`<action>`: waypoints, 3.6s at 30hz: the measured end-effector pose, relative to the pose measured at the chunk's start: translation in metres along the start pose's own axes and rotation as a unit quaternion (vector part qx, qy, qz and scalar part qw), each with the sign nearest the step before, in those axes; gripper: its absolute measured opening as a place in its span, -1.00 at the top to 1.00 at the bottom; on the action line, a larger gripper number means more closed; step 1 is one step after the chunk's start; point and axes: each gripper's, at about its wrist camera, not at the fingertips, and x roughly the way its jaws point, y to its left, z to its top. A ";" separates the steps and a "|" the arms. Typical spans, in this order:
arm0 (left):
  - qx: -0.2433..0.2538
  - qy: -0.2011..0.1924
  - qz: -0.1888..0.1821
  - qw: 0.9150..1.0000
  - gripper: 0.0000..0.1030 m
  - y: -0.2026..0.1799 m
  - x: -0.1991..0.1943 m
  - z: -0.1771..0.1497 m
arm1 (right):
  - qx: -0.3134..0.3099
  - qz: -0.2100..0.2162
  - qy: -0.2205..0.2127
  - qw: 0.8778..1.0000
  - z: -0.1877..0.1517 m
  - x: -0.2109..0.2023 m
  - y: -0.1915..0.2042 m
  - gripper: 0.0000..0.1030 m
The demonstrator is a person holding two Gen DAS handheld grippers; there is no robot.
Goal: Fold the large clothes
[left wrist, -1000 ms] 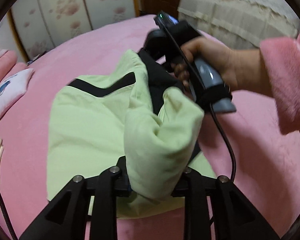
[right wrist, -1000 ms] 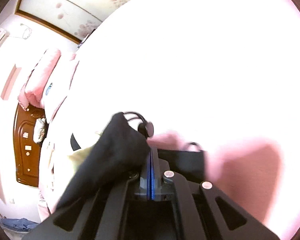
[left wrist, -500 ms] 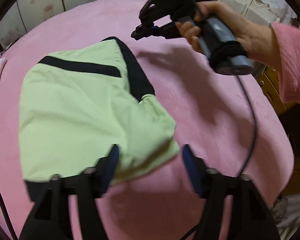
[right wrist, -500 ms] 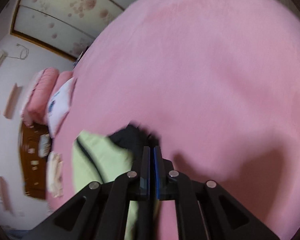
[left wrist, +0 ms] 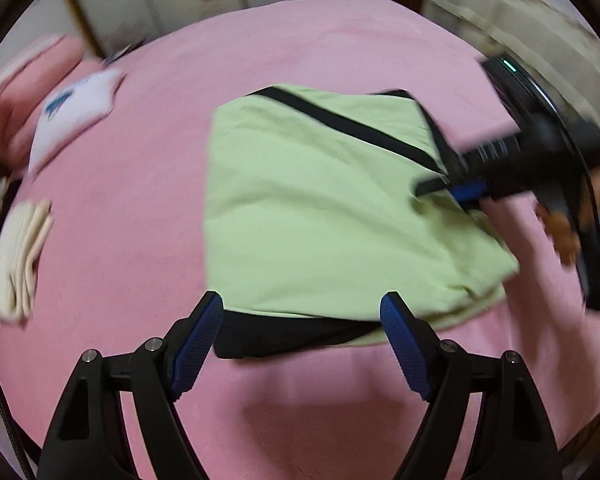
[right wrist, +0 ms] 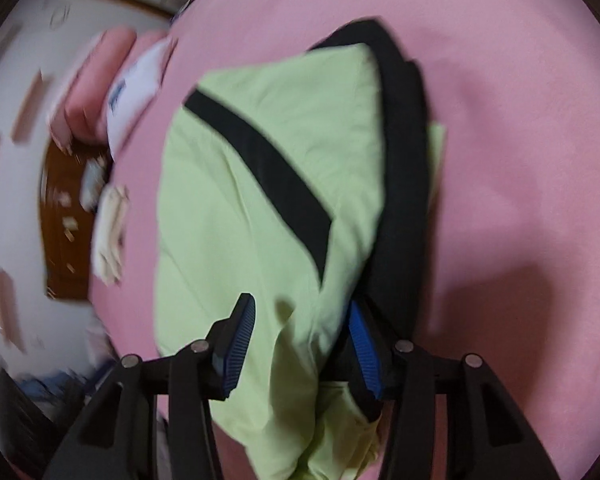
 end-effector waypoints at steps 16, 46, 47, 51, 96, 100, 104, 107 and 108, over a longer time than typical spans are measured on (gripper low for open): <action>-0.051 0.047 -0.006 0.998 -0.54 0.037 0.028 0.004 | 0.038 -0.101 -0.104 0.989 -0.054 -0.014 -0.025 0.87; -0.092 0.073 -0.163 0.980 0.67 0.034 0.044 0.024 | -0.069 -0.172 -0.229 0.956 -0.142 -0.024 0.091 0.74; -0.103 0.086 -0.171 0.976 0.67 0.030 0.053 0.028 | -0.057 -0.119 -0.212 0.968 -0.137 -0.014 0.092 0.78; -0.143 0.149 -0.134 0.969 0.68 0.022 0.098 0.022 | 0.004 -0.034 -0.099 0.994 -0.119 0.061 0.097 1.00; -0.132 -0.016 -0.221 0.966 0.97 0.026 0.219 0.170 | 0.066 -0.109 -0.320 0.939 0.048 0.042 -0.012 1.00; -0.126 -0.016 -0.215 0.968 0.98 0.012 0.223 0.173 | 0.113 -0.098 -0.333 0.931 0.026 0.024 -0.039 1.00; -0.101 0.007 -0.169 0.980 0.90 -0.004 0.207 0.180 | 0.074 -0.158 -0.334 0.926 0.019 0.006 -0.010 0.98; -0.099 0.019 -0.162 0.982 0.87 -0.013 0.195 0.175 | 0.013 -0.091 -0.278 0.956 0.007 0.008 0.012 0.98; -0.104 0.025 -0.165 0.981 0.86 -0.015 0.193 0.170 | -0.002 -0.087 -0.249 0.965 0.002 0.018 0.019 0.98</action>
